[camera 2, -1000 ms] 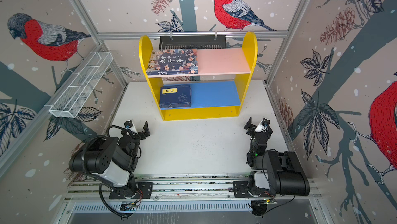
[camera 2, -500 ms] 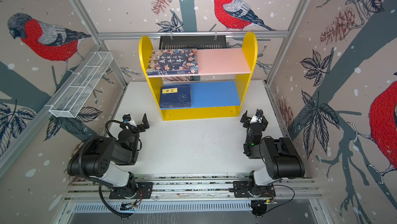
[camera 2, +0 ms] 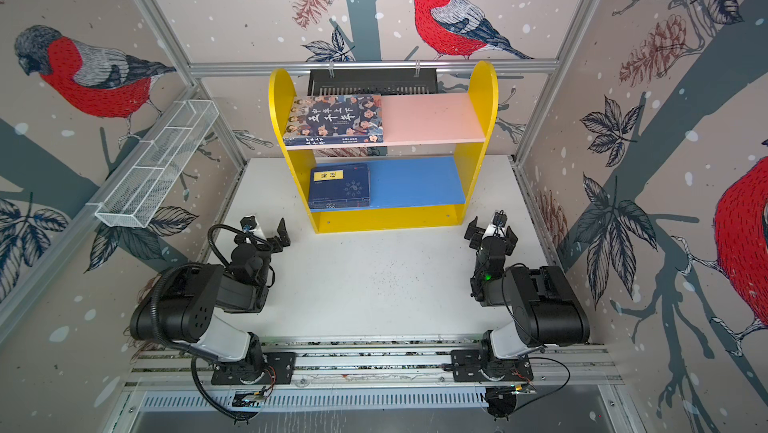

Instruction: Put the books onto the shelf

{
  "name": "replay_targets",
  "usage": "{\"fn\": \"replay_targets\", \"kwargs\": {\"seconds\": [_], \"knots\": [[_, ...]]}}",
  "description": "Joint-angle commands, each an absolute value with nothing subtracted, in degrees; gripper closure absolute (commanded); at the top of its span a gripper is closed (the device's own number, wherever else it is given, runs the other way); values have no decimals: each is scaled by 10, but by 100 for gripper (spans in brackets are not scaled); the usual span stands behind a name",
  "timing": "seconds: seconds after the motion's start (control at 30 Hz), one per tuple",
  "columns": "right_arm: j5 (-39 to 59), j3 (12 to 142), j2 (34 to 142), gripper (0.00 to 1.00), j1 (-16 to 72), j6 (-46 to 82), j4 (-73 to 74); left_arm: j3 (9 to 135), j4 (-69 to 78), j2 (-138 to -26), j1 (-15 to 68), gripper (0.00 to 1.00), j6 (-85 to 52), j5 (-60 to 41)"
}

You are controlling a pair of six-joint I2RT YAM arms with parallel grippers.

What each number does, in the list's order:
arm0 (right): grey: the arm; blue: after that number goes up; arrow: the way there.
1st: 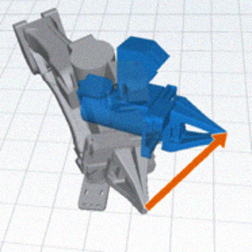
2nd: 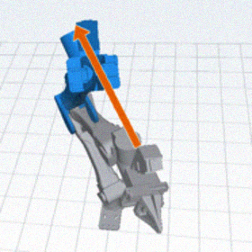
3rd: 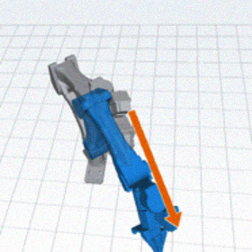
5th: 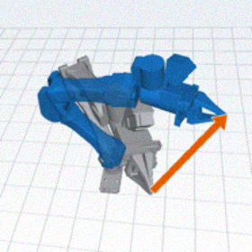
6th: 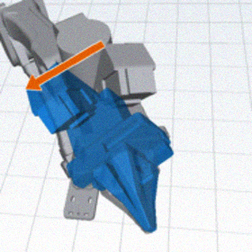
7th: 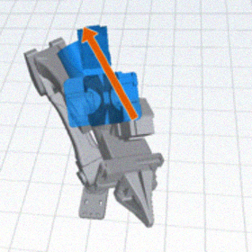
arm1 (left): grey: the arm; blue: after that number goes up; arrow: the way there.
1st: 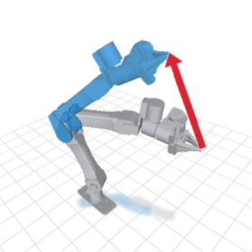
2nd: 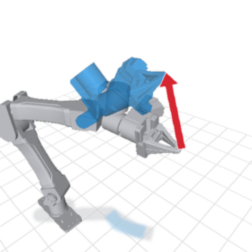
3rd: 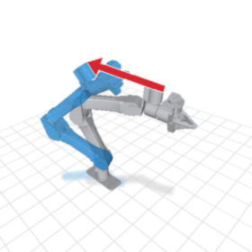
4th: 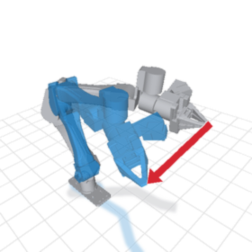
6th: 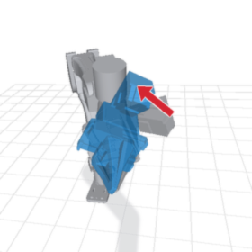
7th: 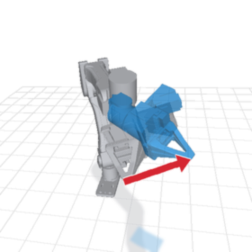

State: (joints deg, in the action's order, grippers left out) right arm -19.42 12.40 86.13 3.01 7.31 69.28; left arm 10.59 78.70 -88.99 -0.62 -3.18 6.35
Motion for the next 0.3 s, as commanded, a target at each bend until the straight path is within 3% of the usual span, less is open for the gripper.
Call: {"fn": "replay_targets", "kwargs": {"seconds": [0.0, 0.27], "knots": [[-199, 127, 860, 0, 30, 67, 703, 109, 789, -889, -6, 1, -33, 61], [-184, 125, 857, 0, 25, 68, 702, 109, 789, -889, -7, 1, -33, 61]]}}
